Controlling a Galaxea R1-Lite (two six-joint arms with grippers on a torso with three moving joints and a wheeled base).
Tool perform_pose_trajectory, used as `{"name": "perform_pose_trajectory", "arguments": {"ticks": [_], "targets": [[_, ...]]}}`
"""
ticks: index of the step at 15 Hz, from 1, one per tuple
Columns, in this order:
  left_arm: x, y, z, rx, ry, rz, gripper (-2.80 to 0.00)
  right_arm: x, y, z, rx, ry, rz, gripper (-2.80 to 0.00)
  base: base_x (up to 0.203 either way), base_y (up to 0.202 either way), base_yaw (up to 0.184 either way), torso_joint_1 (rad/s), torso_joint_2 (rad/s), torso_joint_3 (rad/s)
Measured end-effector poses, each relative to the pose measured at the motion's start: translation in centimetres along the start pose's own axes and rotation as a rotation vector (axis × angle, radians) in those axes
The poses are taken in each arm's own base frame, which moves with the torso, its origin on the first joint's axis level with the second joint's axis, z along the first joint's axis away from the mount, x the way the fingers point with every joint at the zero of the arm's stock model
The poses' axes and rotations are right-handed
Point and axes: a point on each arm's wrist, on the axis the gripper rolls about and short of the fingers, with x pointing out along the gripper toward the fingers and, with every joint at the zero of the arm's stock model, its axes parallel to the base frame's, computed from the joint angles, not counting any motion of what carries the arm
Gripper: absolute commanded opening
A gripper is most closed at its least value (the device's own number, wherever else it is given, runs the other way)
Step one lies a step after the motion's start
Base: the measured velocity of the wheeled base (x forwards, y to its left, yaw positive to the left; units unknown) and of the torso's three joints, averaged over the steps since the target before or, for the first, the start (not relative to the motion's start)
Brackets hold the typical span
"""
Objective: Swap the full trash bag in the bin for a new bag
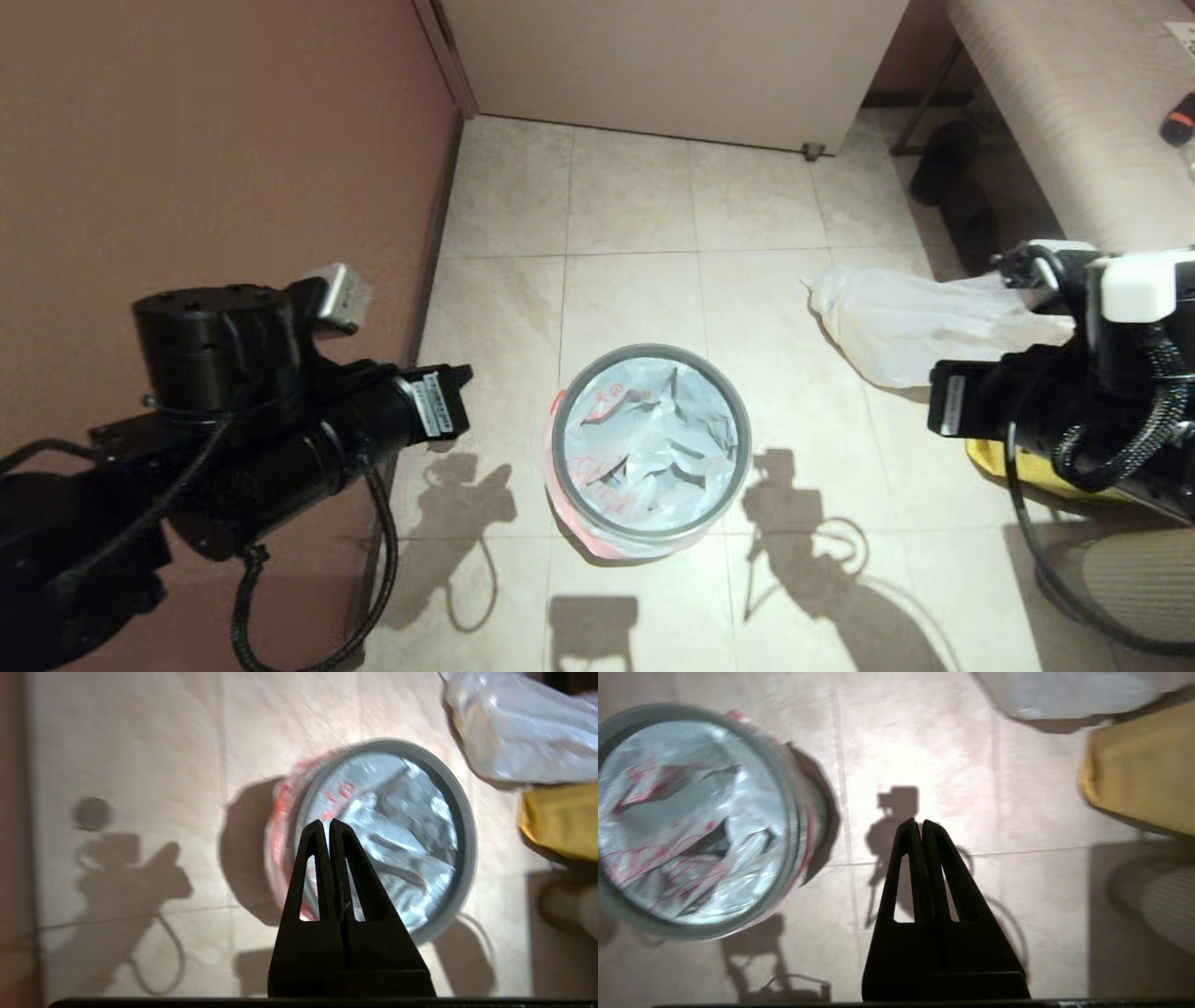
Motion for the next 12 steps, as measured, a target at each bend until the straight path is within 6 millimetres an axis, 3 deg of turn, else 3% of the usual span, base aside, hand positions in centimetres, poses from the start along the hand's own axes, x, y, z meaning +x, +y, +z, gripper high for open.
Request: {"name": "perform_pose_trajectory", "arguments": {"ticks": [5, 8, 12], "targets": [[-8.3, 1.9, 1.9, 0.054, -0.204, 0.17, -2.8, -7.5, -6.5, 0.9, 0.094, -0.133, -0.2, -2.8, 0.0, 0.0, 0.0, 0.0, 0.0, 0.0], [-13.1, 4.2, 1.3, 0.082, -0.304, 0.265, -2.8, -12.8, -9.6, -0.2, 0.15, -0.199, -0.28, -2.8, 0.0, 0.0, 0.0, 0.0, 0.0, 0.0], [-18.6, 6.0, -0.2, 0.078, -0.441, 0.385, -2.8, -19.2, -11.7, -2.6, 0.143, -0.267, -0.32, -2.8, 0.0, 0.0, 0.0, 0.0, 0.0, 0.0]]}}
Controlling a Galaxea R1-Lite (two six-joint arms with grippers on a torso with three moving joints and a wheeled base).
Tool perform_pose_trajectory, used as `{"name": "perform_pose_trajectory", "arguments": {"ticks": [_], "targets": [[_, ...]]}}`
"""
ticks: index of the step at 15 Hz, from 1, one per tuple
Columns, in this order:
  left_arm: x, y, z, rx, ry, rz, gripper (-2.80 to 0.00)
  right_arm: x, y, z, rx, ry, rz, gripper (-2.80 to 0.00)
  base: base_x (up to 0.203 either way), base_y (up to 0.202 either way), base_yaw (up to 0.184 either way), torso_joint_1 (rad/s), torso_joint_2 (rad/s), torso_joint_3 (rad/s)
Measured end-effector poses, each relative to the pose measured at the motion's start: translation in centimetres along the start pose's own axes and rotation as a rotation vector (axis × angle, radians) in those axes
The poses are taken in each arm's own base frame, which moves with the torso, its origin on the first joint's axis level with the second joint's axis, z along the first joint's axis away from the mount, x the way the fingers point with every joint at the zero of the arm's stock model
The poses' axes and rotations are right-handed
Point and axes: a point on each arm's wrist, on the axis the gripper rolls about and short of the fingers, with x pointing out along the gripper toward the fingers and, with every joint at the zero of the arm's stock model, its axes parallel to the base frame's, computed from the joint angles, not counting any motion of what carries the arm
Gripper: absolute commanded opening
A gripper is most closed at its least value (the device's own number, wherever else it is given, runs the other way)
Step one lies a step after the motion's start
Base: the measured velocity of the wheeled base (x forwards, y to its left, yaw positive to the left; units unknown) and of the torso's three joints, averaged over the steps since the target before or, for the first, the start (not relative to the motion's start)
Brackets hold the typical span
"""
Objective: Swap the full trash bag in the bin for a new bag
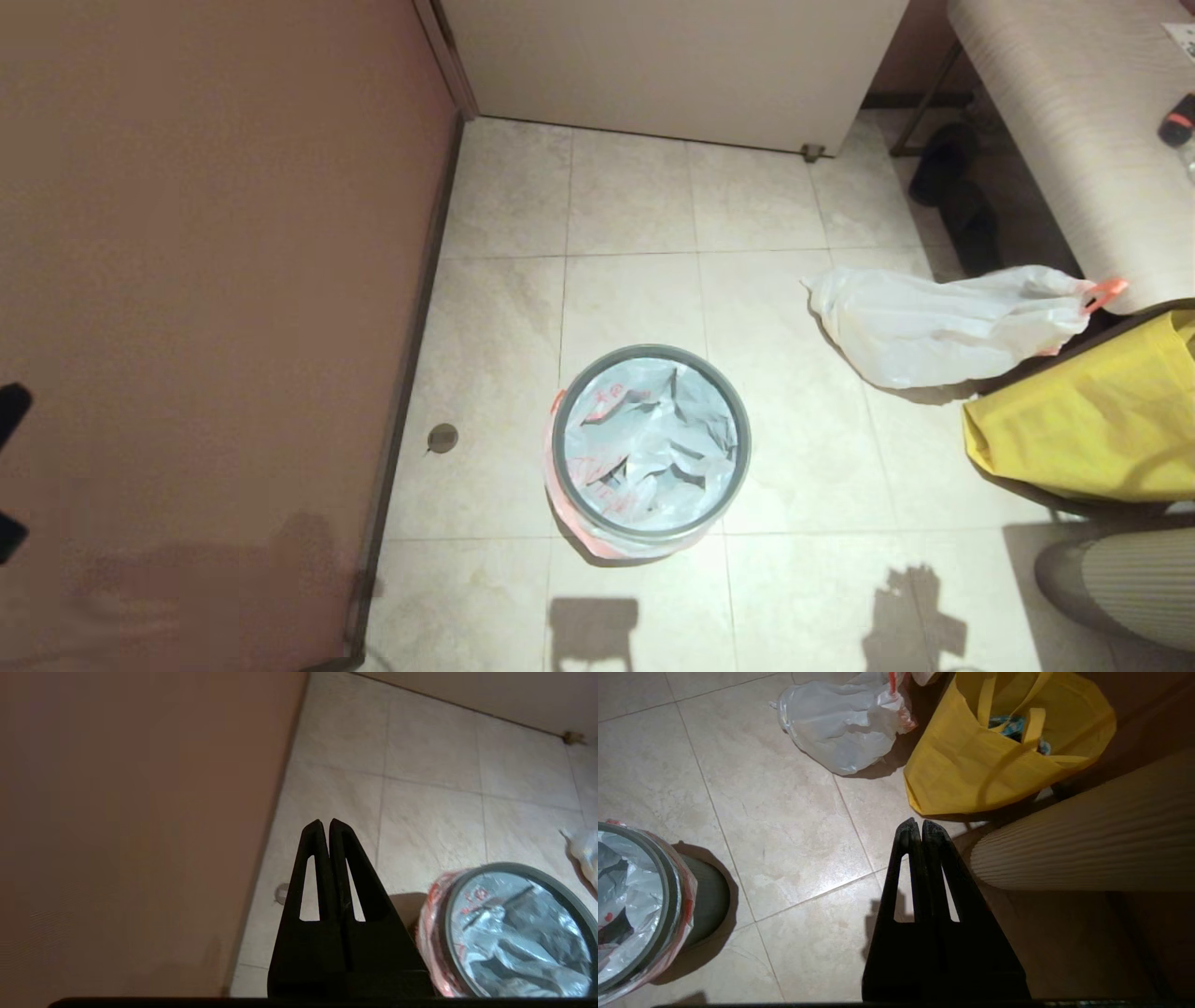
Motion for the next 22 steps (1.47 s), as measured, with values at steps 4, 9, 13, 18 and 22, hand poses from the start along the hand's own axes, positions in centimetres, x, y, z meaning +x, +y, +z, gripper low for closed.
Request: {"name": "perform_pose_trajectory", "arguments": {"ticks": [4, 9, 13, 18, 22], "targets": [[-4.6, 2.3, -1.2, -0.001, -0.053, 0.056, -2.8, -4.8, -3.0, -1.1, -0.093, -0.102, -0.003, -2.8, 0.0, 0.0, 0.0, 0.0, 0.0, 0.0], [-7.0, 3.3, -1.8, -0.005, -0.109, 0.197, -2.8, -6.7, -4.2, -3.1, -0.049, -0.142, 0.025, -2.8, 0.0, 0.0, 0.0, 0.0, 0.0, 0.0], [-8.5, 3.4, -2.2, 0.031, -0.123, 0.237, -2.8, -7.0, -4.4, -3.3, -0.018, -0.159, 0.024, -2.8, 0.0, 0.0, 0.0, 0.0, 0.0, 0.0], [-10.6, 3.8, -7.3, 0.068, 0.006, 0.102, -2.8, -6.8, -3.9, -3.8, -0.043, -0.131, 0.123, -2.8, 0.0, 0.0, 0.0, 0.0, 0.0, 0.0], [-10.3, 3.7, -11.0, 0.107, 0.107, -0.084, -2.8, -7.0, -3.6, -4.9, -0.042, -0.127, 0.052, -2.8, 0.0, 0.0, 0.0, 0.0, 0.0, 0.0]]}}
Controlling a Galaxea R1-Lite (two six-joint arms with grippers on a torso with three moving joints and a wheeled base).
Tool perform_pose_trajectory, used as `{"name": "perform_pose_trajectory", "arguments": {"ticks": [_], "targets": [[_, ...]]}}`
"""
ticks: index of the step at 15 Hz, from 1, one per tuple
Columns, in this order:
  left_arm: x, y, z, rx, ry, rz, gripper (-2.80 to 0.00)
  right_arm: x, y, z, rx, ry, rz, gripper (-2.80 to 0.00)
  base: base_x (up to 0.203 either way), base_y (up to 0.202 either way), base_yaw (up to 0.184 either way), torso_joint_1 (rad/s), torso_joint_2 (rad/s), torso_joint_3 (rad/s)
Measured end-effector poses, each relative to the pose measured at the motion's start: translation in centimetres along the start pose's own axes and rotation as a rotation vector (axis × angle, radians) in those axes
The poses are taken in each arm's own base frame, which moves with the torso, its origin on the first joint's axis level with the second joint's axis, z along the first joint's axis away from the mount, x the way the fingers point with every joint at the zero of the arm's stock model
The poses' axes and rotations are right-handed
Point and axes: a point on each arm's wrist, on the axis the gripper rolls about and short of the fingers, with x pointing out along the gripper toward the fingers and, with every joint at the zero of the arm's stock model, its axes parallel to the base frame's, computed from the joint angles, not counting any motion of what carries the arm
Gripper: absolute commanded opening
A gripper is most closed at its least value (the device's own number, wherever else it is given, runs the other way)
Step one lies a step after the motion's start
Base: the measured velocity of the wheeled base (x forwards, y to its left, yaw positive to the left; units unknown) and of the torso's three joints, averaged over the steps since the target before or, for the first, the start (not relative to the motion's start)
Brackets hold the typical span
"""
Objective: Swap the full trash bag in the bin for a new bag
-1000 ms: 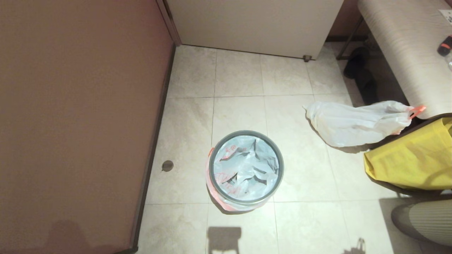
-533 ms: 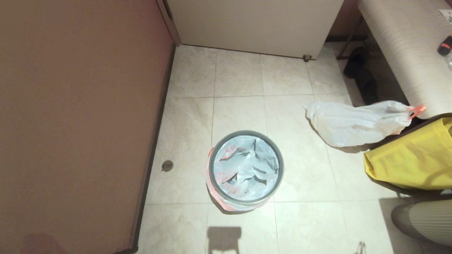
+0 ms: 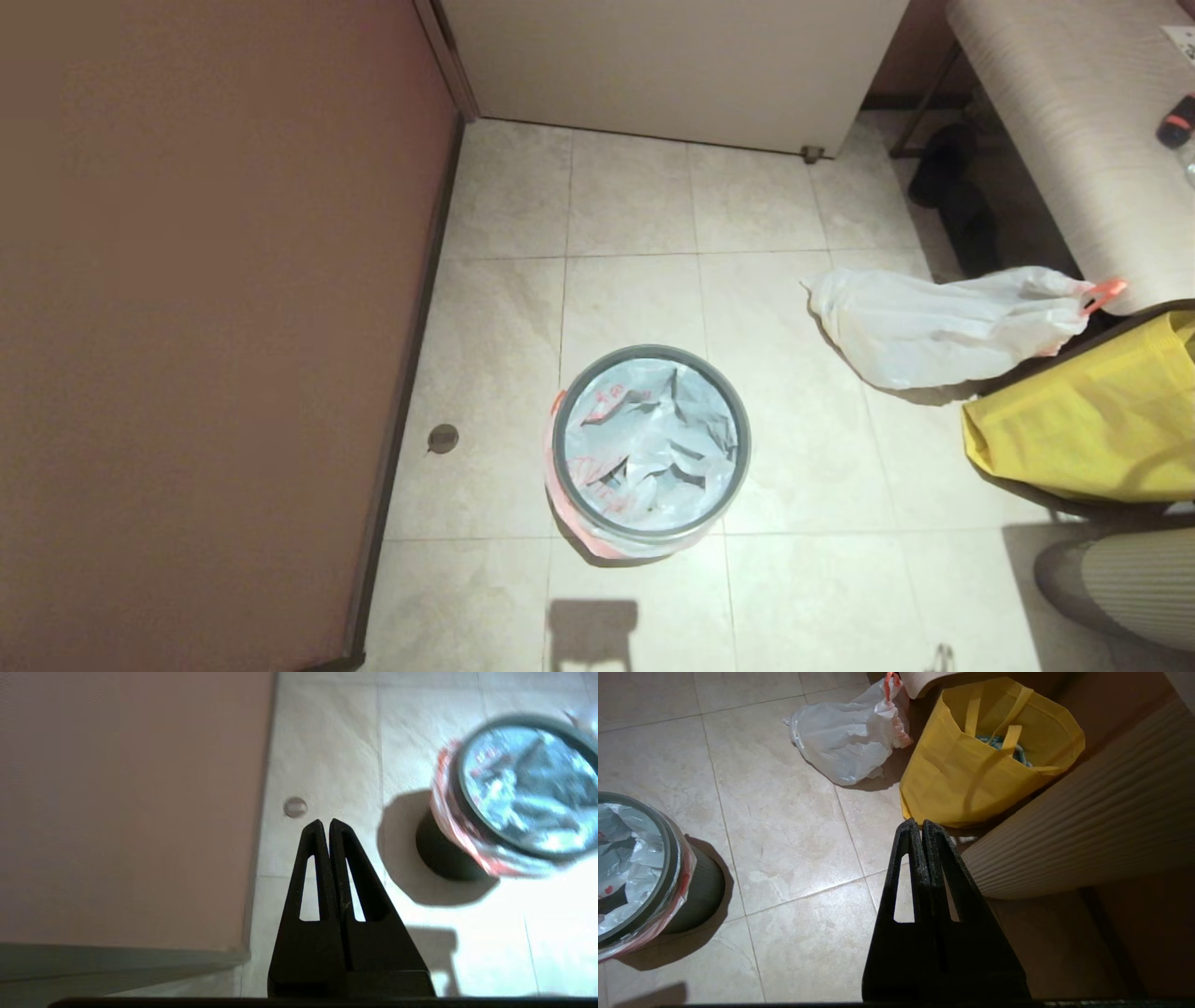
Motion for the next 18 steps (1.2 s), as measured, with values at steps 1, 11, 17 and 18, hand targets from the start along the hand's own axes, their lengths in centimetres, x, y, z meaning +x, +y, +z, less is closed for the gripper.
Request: {"name": "perform_pose_trajectory", "arguments": {"ticks": [1, 11, 17, 18], "targets": [[0.1, -0.1, -0.6, 0.011, 0.016, -0.042, -2.8, -0.2, -0.1, -0.3, 0.002, -0.002, -0.001, -2.8, 0.0, 0.0, 0.0, 0.0, 0.0, 0.0], [0.2, -0.2, -1.4, 0.022, 0.043, -0.088, -2.8, 0.6, -0.3, -9.4, -0.132, 0.113, 0.146, -2.8, 0.0, 0.0, 0.0, 0.0, 0.0, 0.0], [0.2, -0.2, -1.4, 0.021, 0.043, -0.087, -2.8, 2.2, 0.4, -13.5, -0.066, 0.061, 0.313, -2.8, 0.0, 0.0, 0.0, 0.0, 0.0, 0.0], [0.2, -0.2, -1.4, 0.021, 0.043, -0.087, -2.8, 2.3, 0.4, -13.7, -0.099, 0.064, 0.322, -2.8, 0.0, 0.0, 0.0, 0.0, 0.0, 0.0]]}}
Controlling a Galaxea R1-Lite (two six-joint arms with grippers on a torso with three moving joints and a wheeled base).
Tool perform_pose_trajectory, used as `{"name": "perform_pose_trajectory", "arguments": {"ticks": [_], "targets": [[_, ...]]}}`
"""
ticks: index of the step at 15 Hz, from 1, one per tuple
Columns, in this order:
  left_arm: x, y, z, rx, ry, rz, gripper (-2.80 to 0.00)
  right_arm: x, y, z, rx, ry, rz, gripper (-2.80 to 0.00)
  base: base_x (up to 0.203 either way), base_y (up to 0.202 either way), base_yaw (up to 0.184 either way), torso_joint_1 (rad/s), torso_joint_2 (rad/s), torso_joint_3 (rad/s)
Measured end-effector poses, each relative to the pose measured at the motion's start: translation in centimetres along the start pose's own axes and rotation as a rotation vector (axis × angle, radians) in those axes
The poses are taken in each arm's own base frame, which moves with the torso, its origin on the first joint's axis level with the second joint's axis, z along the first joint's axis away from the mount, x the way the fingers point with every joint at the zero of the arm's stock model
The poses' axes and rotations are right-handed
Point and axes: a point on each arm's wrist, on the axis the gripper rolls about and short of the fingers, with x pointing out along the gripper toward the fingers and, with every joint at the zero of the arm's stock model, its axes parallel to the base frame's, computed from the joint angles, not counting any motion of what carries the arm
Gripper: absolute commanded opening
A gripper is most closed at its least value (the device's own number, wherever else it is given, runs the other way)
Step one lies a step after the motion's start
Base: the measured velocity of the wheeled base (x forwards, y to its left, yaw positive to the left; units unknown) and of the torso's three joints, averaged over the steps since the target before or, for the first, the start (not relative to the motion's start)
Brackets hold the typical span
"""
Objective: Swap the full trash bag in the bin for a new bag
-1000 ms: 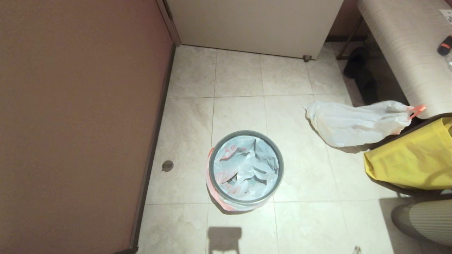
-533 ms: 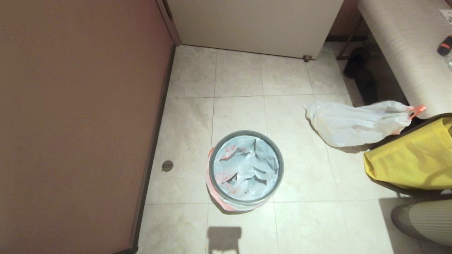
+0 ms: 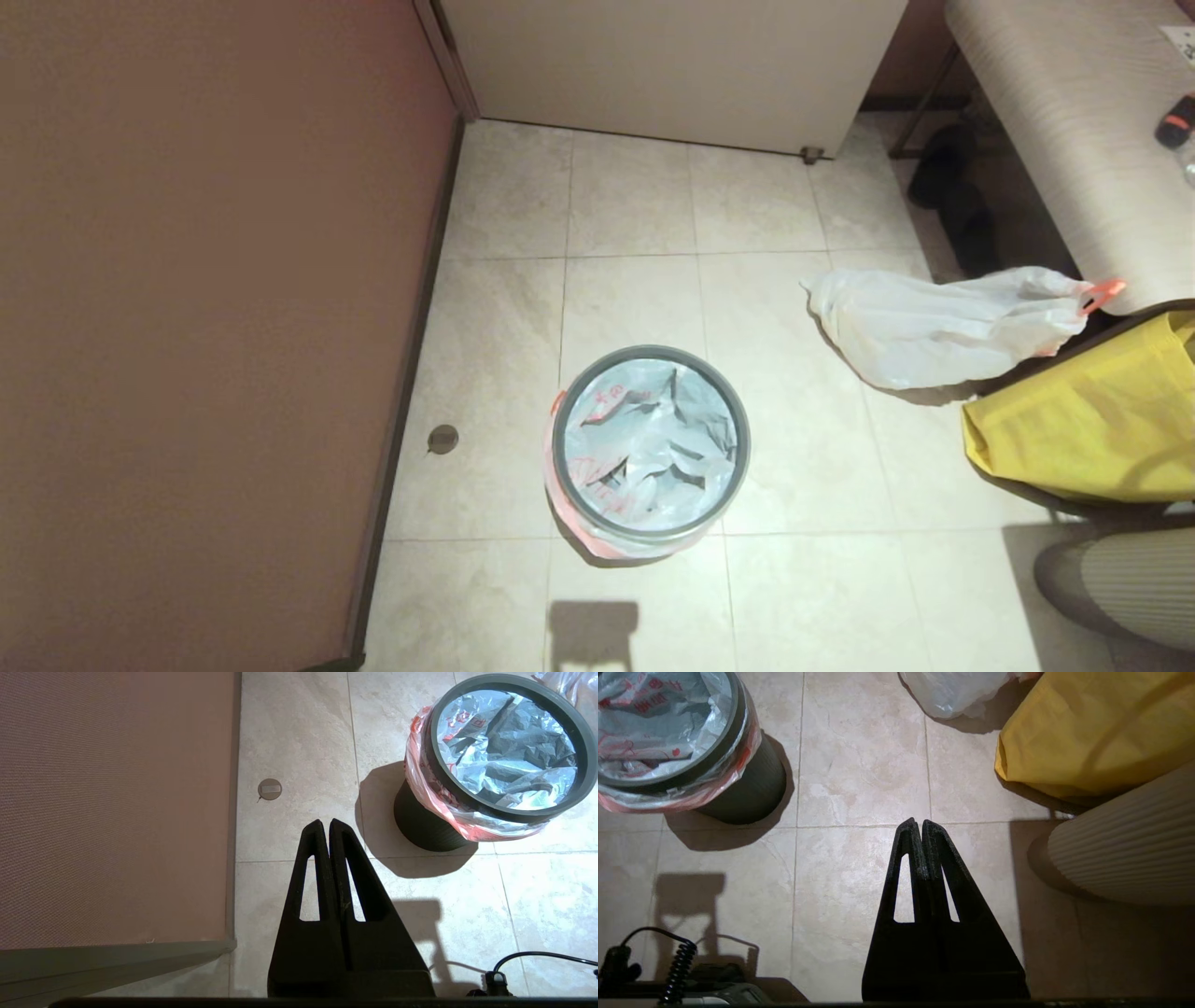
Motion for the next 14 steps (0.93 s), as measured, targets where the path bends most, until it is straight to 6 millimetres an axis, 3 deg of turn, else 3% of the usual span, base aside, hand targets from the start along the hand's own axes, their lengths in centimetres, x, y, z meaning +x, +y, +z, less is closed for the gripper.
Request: {"name": "perform_pose_trajectory", "arguments": {"ticks": [14], "targets": [[0.0, 0.0, 0.0, -0.001, 0.0, 0.0, -2.8, 0.04, -0.01, -0.17, 0.063, 0.004, -0.004, -2.8, 0.0, 0.0, 0.0, 0.0, 0.0, 0.0]]}}
